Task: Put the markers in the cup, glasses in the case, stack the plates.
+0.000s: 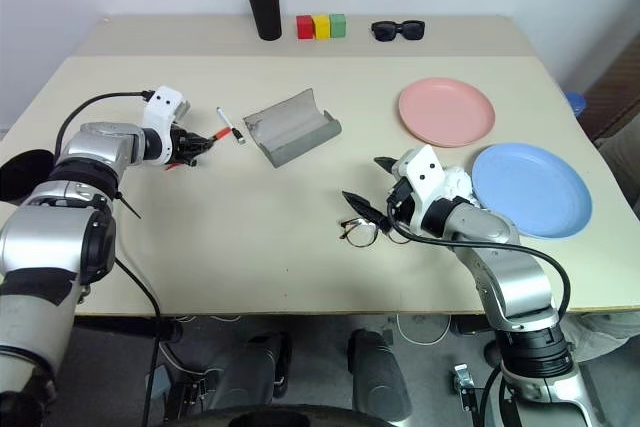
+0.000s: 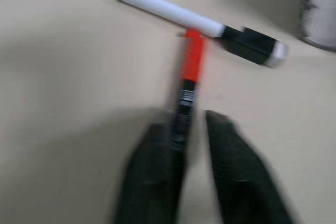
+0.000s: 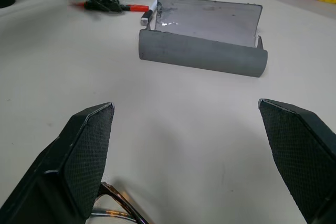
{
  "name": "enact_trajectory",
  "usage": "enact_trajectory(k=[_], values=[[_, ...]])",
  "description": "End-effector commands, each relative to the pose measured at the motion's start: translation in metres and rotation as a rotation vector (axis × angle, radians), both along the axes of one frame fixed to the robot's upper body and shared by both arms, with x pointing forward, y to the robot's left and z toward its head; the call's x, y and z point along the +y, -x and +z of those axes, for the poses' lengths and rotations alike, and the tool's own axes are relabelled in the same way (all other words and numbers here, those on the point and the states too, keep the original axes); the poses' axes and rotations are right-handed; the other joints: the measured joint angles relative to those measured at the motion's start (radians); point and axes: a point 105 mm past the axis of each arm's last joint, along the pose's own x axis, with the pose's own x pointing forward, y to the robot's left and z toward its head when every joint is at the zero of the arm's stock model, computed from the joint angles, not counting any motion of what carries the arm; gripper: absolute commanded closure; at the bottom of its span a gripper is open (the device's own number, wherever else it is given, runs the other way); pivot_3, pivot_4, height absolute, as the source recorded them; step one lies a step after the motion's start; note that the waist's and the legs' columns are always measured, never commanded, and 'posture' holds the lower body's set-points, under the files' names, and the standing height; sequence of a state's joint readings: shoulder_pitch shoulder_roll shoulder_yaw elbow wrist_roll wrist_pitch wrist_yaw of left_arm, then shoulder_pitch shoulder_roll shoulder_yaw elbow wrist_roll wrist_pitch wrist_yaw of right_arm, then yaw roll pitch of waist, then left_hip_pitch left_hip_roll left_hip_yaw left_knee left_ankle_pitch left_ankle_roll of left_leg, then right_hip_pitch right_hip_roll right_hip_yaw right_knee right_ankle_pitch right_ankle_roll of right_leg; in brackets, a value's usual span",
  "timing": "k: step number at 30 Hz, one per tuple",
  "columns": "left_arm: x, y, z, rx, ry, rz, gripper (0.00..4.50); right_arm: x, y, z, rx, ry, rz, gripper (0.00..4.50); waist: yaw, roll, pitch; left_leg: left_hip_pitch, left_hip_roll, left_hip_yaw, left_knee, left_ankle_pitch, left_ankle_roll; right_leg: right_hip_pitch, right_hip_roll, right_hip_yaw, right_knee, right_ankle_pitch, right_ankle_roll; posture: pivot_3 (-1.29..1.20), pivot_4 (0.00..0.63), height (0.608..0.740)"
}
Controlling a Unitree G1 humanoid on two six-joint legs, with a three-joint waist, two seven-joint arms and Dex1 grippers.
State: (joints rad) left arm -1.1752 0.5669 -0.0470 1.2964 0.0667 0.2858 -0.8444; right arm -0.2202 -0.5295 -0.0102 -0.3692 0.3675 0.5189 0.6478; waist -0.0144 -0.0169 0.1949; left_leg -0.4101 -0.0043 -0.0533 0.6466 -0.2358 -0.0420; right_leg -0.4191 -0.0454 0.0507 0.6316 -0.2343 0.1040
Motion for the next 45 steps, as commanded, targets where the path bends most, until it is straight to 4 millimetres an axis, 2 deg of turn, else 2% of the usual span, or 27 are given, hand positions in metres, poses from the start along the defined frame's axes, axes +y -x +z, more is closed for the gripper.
enact_trajectory(k=[1, 7, 13, 18, 20, 23, 26, 28, 30, 33, 37, 41, 43, 45], values=[[0.008, -0.001, 0.006, -0.027, -0.038, 0.011, 4.44, 0.005, 0.003, 0.011, -0.038, -0.006, 0.035, 0.00, 0.000, 0.000, 0.000, 0.000, 0.000, 0.000, 0.000, 0.000, 0.000, 0.000, 0.000, 0.000, 0.000, 0.000, 0.000, 0.00, 0.150, 0.740], [0.006, -0.004, 0.012, -0.043, -0.011, 0.029, 4.44, 0.012, 0.005, 0.010, -0.027, -0.007, 0.085, 0.00, -0.002, 0.000, 0.000, 0.000, 0.000, 0.000, 0.000, 0.000, 0.000, 0.000, 0.000, 0.000, 0.001, 0.000, 0.000, 0.00, 0.150, 0.740], [0.012, 0.004, -0.013, 0.033, -0.106, 0.014, 4.44, 0.019, 0.004, 0.009, -0.025, -0.015, 0.107, 0.00, -0.002, 0.000, 0.000, 0.000, 0.000, 0.000, 0.000, 0.000, 0.000, 0.000, 0.000, 0.000, 0.001, 0.000, 0.000, 0.00, 0.150, 0.740], [0.009, 0.007, -0.012, 0.037, -0.053, -0.009, 4.44, 0.021, 0.005, 0.006, -0.021, -0.015, 0.115, 0.00, -0.003, 0.000, 0.000, 0.001, 0.000, 0.000, 0.001, 0.000, 0.000, 0.000, 0.000, 0.000, 0.002, 0.000, 0.000, 0.00, 0.150, 0.740], [0.010, 0.004, -0.005, -0.006, -0.046, 0.001, 4.44, 0.021, 0.005, 0.006, -0.022, -0.016, 0.118, 0.00, -0.002, 0.000, 0.000, 0.001, 0.000, 0.000, 0.001, 0.000, 0.000, 0.000, 0.000, 0.000, 0.002, 0.000, 0.000, 0.00, 0.150, 0.740], [0.012, -0.008, 0.021, -0.156, -0.063, 0.031, 4.44, 0.022, 0.007, 0.006, -0.023, -0.017, 0.123, 0.00, -0.002, 0.000, 0.000, 0.001, 0.000, -0.001, 0.001, 0.000, 0.000, 0.000, 0.000, 0.000, 0.002, 0.000, 0.000, 0.00, 0.150, 0.740], [0.014, -0.016, 0.060, -0.358, -0.008, 0.085, 4.44, 0.024, 0.008, 0.008, -0.025, -0.018, 0.134, 0.00, -0.001, -0.002, 0.001, 0.001, 0.000, -0.001, 0.001, 0.000, 0.000, 0.000, 0.000, 0.000, 0.002, 0.000, 0.000, 0.00, 0.150, 0.740], [0.009, -0.014, 0.087, -0.496, 0.040, 0.067, 4.44, 0.027, 0.010, 0.010, -0.026, -0.023, 0.154, 0.00, -0.001, -0.002, 0.001, 0.000, 0.000, -0.001, 0.001, 0.000, 0.000, 0.000, 0.000, 0.000, 0.002, 0.000, 0.000, 0.00, 0.150, 0.740], [0.002, -0.006, 0.101, -0.574, 0.073, 0.045, 4.44, 0.030, 0.011, 0.011, -0.026, -0.026, 0.172, 0.00, -0.001, -0.002, 0.001, 0.000, 0.000, -0.001, 0.001, 0.000, 0.000, 0.000, -0.001, 0.000, 0.002, 0.000, 0.000, 0.00, 0.150, 0.740], [-0.017, 0.029, 0.129, -0.743, 0.171, 0.044, 4.44, 0.044, 0.012, 0.015, -0.025, -0.031, 0.247, 0.00, -0.006, -0.001, 0.000, 0.001, 0.001, 0.000, 0.000, 0.000, 0.000, 0.000, -0.002, 0.001, 0.002, 0.001, 0.000, 0.00, 0.150, 0.740], [-0.015, 0.064, 0.140, -0.873, 0.168, 0.125, 4.44, 0.060, 0.013, 0.023, -0.041, -0.056, 0.315, 0.00, -0.005, -0.002, 0.000, 0.001, 0.001, -0.002, 0.001, 0.000, -0.001, -0.001, -0.001, 0.000, 0.005, 0.001, 0.000, 0.00, 0.150, 0.740], [0.016, 0.103, 0.163, -1.097, 0.178, 0.377, 4.44, 0.091, 0.025, 0.046, -0.061, -0.187, 0.469, 0.00, -0.005, -0.002, 0.000, 0.002, 0.002, -0.002, 0.001, 0.001, -0.001, -0.001, 0.000, 0.000, 0.005, 0.001, -0.001, 0.00, 0.150, 0.740], [0.031, 0.118, 0.167, -1.163, 0.193, 0.493, 4.44, 0.099, 0.030, 0.053, -0.057, -0.237, 0.518, 0.00, -0.004, -0.002, 0.000, 0.002, 0.002, -0.002, 0.001, 0.001, -0.001, -0.001, 0.000, 0.000, 0.005, 0.001, -0.001, 0.00, 0.150, 0.740], [0.052, 0.143, 0.170, -1.263, 0.112, 0.628, 4.44, 0.108, 0.033, 0.057, -0.053, -0.264, 0.558, 0.00, -0.002, -0.002, 0.000, 0.002, 0.001, -0.002, 0.001, 0.001, -0.001, -0.001, 0.000, 0.000, 0.005, 0.001, -0.001, 0.00, 0.150, 0.740]])
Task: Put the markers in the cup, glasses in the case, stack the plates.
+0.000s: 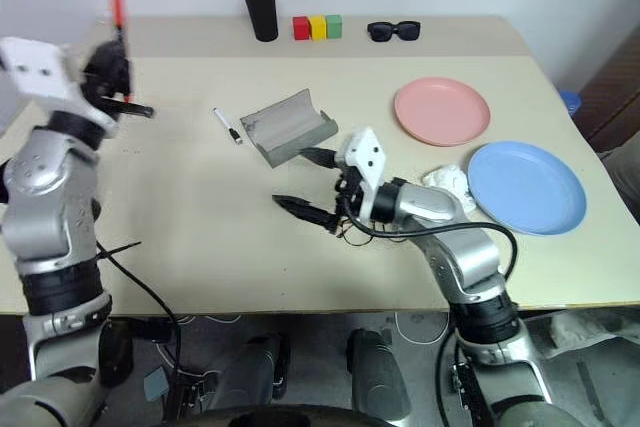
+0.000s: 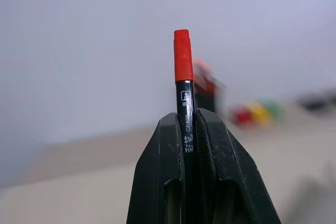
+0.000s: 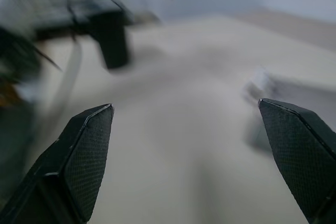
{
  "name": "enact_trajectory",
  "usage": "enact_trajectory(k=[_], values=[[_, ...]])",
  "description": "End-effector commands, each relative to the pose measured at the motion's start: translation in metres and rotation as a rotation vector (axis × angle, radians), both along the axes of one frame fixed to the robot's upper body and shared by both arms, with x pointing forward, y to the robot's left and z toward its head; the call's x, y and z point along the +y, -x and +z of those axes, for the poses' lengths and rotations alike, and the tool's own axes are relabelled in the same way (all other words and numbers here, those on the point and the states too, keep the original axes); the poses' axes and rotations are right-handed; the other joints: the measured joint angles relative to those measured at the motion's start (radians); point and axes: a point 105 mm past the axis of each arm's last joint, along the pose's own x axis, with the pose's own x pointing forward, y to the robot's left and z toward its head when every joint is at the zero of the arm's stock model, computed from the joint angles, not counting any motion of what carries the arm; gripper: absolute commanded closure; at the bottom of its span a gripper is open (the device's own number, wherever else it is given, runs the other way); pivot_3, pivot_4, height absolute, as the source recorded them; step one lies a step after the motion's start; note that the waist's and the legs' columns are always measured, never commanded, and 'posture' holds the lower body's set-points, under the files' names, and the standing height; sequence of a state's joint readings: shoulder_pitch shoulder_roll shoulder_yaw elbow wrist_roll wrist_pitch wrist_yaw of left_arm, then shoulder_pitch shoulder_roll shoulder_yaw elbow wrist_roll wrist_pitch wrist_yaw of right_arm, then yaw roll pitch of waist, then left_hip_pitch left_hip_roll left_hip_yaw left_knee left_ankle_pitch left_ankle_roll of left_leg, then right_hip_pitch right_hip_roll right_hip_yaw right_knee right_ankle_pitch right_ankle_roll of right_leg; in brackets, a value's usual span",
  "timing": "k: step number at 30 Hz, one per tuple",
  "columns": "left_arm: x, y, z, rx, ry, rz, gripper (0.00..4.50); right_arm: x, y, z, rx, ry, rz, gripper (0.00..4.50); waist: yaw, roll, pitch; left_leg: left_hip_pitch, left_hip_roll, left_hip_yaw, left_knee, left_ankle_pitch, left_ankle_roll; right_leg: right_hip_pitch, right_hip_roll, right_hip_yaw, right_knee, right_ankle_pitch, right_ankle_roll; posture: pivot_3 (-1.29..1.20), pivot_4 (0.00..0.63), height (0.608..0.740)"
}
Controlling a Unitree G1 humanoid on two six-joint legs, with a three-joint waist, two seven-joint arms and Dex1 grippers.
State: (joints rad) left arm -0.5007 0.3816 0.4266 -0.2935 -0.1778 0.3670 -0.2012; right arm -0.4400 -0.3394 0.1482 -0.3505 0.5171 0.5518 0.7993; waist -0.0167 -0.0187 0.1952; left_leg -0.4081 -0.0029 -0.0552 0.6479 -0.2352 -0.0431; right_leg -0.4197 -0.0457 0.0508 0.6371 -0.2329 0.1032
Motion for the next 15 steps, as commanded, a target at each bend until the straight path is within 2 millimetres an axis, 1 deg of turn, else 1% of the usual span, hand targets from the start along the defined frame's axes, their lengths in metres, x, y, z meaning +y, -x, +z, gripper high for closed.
enact_trajectory(k=[1, 3, 5, 9, 12, 15], values=[[0.038, 0.051, 0.022, -0.201, -0.016, 0.295, 4.44, 0.014, 0.011, 0.015, -0.024, -0.057, 0.090, 0.00, 0.000, 0.000, 0.000, 0.000, 0.000, 0.000, 0.000, 0.000, 0.000, 0.000, 0.000, 0.000, 0.000, 0.000, 0.000, 0.00, 0.150, 0.740], [0.052, 0.069, 0.019, -0.236, -0.010, 0.413, 4.44, 0.019, 0.011, 0.015, -0.020, -0.061, 0.107, 0.00, 0.003, -0.001, 0.000, 0.000, 0.000, 0.001, 0.000, 0.000, 0.000, 0.000, -0.001, 0.000, -0.001, 0.000, 0.000, 0.00, 0.150, 0.740], [0.062, 0.082, 0.012, -0.242, -0.006, 0.496, 4.44, 0.022, 0.009, 0.015, -0.016, -0.062, 0.115, 0.00, 0.006, -0.001, -0.001, 0.000, -0.001, 0.000, 0.000, 0.000, 0.000, 0.000, -0.001, 0.000, -0.001, 0.000, 0.000, 0.00, 0.150, 0.740], [0.078, 0.098, -0.012, -0.201, 0.006, 0.605, 4.44, 0.025, 0.008, 0.017, -0.013, -0.070, 0.138, 0.00, 0.005, -0.002, -0.002, 0.001, -0.001, 0.000, 0.000, 0.000, 0.000, 0.004, -0.001, -0.001, -0.003, 0.000, 0.000, 0.00, 0.150, 0.740], [0.084, 0.102, -0.021, -0.190, 0.034, 0.628, 4.44, 0.026, 0.008, 0.019, -0.009, -0.078, 0.152, 0.00, 0.004, -0.003, -0.002, 0.001, 0.000, -0.001, 0.000, 0.000, 0.000, 0.004, 0.000, -0.002, -0.003, 0.000, -0.001, 0.00, 0.150, 0.740], [0.087, 0.097, -0.027, -0.183, 0.042, 0.617, 4.44, 0.026, 0.010, 0.018, -0.004, -0.072, 0.164, 0.00, 0.004, -0.003, -0.002, 0.001, 0.000, -0.001, 0.000, 0.000, 0.000, 0.004, 0.000, -0.002, -0.004, 0.000, -0.001, 0.00, 0.150, 0.740]])
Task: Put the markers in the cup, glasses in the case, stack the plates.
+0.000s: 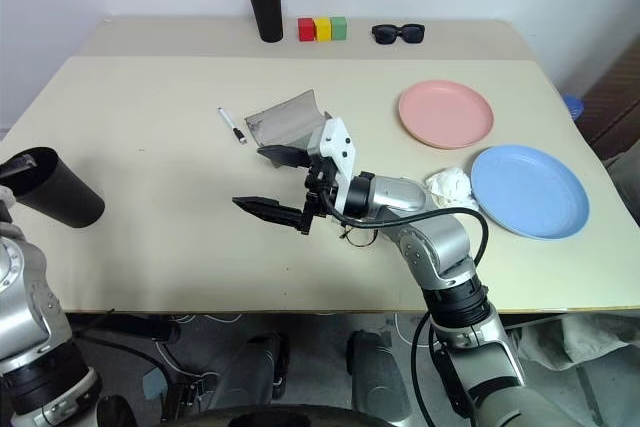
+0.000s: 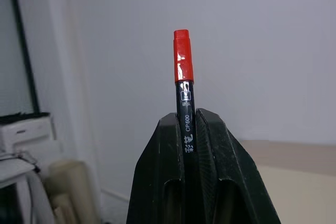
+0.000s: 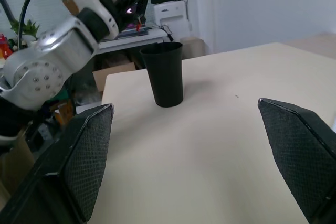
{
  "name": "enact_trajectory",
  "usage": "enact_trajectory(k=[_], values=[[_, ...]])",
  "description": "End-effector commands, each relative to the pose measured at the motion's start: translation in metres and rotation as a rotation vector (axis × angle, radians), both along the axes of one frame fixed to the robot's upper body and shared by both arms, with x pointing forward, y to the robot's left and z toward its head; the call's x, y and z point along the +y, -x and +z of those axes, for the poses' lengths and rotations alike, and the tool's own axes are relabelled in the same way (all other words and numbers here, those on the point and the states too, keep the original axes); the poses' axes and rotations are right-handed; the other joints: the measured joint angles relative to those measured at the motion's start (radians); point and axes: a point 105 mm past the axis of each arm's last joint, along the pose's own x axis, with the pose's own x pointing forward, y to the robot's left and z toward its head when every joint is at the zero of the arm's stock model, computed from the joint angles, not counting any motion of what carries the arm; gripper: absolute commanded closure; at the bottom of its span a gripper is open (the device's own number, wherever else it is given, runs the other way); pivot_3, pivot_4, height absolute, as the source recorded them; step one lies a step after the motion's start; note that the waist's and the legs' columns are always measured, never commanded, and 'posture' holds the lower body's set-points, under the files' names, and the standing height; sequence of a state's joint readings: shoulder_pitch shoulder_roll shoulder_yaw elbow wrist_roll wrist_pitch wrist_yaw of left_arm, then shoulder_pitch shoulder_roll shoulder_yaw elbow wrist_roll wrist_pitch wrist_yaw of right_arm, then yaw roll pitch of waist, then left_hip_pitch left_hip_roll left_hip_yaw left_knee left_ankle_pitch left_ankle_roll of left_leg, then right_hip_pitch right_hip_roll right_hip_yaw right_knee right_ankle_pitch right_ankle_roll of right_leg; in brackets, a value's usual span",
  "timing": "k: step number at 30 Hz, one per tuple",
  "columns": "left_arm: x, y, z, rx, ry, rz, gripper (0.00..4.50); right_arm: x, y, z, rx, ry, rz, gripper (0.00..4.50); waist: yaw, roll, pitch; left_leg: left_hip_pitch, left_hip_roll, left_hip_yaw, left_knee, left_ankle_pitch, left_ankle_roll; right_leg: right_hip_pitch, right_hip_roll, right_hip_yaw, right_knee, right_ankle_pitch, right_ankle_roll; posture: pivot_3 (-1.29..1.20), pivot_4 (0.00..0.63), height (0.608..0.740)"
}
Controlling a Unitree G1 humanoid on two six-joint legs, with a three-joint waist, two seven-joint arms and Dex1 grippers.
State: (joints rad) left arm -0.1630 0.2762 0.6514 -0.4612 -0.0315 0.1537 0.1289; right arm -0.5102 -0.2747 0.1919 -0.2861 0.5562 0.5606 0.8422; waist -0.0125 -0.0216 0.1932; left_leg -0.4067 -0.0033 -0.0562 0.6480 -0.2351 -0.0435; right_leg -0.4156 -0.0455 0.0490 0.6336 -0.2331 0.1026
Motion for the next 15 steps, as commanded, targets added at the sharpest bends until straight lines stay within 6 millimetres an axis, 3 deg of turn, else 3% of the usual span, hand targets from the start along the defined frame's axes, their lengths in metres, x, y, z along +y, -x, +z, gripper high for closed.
enact_trajectory(k=[1, 6, 15], values=[[0.003, 0.000, 0.008, -0.046, -0.031, -0.001, 4.44, 0.002, 0.007, 0.010, -0.030, -0.025, 0.036, 0.00, -0.001, 0.000, 0.000, 0.000, 0.000, 0.000, 0.000, 0.000, 0.000, 0.000, 0.000, 0.000, 0.000, 0.000, 0.000, 0.00, 0.150, 0.740], [0.010, -0.013, 0.009, -0.046, -0.051, -0.017, 4.44, 0.001, 0.008, 0.006, -0.022, -0.017, 0.024, 0.00, -0.001, 0.000, 0.000, 0.000, 0.000, 0.000, 0.000, 0.000, 0.000, 0.000, 0.000, 0.000, 0.000, 0.000, 0.000, 0.00, 0.150, 0.740], [0.014, -0.031, -0.014, 0.008, -0.034, -0.057, 4.44, -0.003, 0.008, 0.004, -0.021, -0.027, -0.023, 0.00, -0.002, 0.000, 0.000, 0.000, 0.000, 0.000, -0.001, 0.000, 0.000, 0.000, 0.000, 0.000, -0.001, 0.000, 0.000, 0.00, 0.150, 0.740]])
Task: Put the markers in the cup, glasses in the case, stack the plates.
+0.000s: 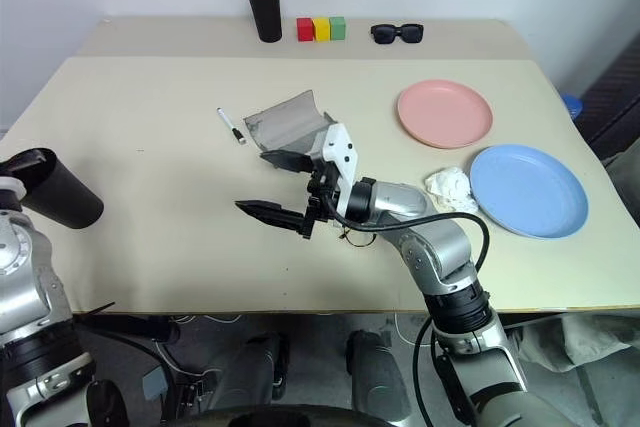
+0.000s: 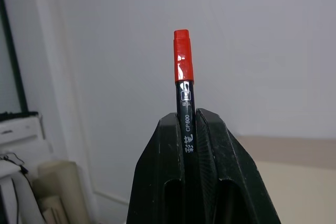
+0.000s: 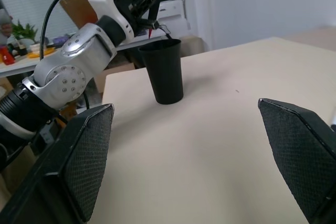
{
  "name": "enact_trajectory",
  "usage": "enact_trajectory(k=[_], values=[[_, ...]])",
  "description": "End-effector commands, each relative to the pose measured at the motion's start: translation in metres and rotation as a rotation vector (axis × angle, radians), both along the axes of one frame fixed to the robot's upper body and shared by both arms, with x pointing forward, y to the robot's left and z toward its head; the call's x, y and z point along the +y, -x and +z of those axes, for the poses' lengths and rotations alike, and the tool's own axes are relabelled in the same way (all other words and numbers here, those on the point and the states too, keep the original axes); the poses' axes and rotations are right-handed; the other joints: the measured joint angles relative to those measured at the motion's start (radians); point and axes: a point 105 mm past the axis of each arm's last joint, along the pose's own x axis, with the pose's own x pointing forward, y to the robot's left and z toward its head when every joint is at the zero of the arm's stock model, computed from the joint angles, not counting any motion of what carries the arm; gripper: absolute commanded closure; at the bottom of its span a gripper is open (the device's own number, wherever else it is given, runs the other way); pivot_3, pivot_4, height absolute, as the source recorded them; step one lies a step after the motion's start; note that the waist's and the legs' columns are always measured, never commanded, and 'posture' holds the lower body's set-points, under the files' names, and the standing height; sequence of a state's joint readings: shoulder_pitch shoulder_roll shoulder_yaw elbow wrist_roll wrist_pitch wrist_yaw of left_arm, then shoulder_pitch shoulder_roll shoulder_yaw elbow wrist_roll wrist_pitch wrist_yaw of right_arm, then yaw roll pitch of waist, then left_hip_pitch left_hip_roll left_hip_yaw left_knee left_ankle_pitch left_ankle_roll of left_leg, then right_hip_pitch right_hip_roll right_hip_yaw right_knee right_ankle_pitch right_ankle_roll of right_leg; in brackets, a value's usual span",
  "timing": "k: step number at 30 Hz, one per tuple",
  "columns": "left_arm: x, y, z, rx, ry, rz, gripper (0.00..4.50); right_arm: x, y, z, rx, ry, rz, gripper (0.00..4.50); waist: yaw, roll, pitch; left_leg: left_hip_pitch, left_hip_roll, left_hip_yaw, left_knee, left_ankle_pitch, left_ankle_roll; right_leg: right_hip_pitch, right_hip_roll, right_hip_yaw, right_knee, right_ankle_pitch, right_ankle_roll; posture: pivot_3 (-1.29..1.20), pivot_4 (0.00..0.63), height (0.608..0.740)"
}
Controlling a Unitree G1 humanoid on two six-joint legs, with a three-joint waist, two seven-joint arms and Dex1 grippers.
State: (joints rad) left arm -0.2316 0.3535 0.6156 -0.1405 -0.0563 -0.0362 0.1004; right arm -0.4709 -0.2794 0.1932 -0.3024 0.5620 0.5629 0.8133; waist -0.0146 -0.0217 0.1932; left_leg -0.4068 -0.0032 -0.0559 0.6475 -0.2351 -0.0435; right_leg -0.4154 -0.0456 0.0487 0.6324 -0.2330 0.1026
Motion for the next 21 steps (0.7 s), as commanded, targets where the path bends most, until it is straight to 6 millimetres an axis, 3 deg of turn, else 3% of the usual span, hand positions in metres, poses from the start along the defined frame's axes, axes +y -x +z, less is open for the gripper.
enact_trajectory(k=[1, 9, 12, 16, 21], values=[[-0.003, 0.002, 0.005, -0.031, -0.034, -0.008, 4.44, 0.000, 0.007, 0.012, -0.052, -0.024, 0.003, 0.00, 0.000, 0.000, 0.000, 0.000, 0.000, 0.000, 0.000, 0.000, 0.000, 0.000, 0.000, 0.000, 0.000, 0.000, 0.000, 0.00, 0.150, 0.740], [-0.003, 0.002, -0.004, -0.027, -0.011, 0.008, 4.44, -0.002, 0.008, 0.009, -0.045, -0.021, -0.006, 0.00, 0.001, 0.000, 0.000, 0.000, 0.000, 0.000, 0.000, 0.000, 0.000, 0.000, 0.000, 0.000, 0.000, 0.000, 0.000, 0.00, 0.150, 0.740], [-0.004, 0.003, -0.005, -0.024, -0.011, 0.019, 3.23, -0.002, 0.008, 0.009, -0.047, -0.019, -0.003, 0.00, 0.000, 0.000, 0.000, 0.000, 0.000, 0.000, 0.000, 0.000, 0.000, 0.000, 0.000, 0.000, 0.000, 0.000, 0.000, 0.00, 0.150, 0.740], [-0.006, 0.004, -0.006, -0.021, -0.011, 0.019, 1.29, 0.000, 0.008, 0.009, -0.049, -0.018, 0.002, 0.00, 0.000, 0.000, 0.000, 0.000, 0.000, 0.000, 0.000, 0.000, 0.000, 0.000, 0.000, 0.000, 0.000, 0.000, 0.000, 0.00, 0.150, 0.740], [-0.012, 0.003, -0.002, -0.039, 0.003, -0.001, 1.29, 0.000, 0.008, 0.010, -0.049, -0.016, 0.005, 0.00, 0.000, 0.000, 0.000, 0.000, 0.000, 0.000, 0.000, 0.000, 0.000, 0.000, 0.000, 0.000, 0.000, 0.000, 0.000, 0.00, 0.150, 0.740]])
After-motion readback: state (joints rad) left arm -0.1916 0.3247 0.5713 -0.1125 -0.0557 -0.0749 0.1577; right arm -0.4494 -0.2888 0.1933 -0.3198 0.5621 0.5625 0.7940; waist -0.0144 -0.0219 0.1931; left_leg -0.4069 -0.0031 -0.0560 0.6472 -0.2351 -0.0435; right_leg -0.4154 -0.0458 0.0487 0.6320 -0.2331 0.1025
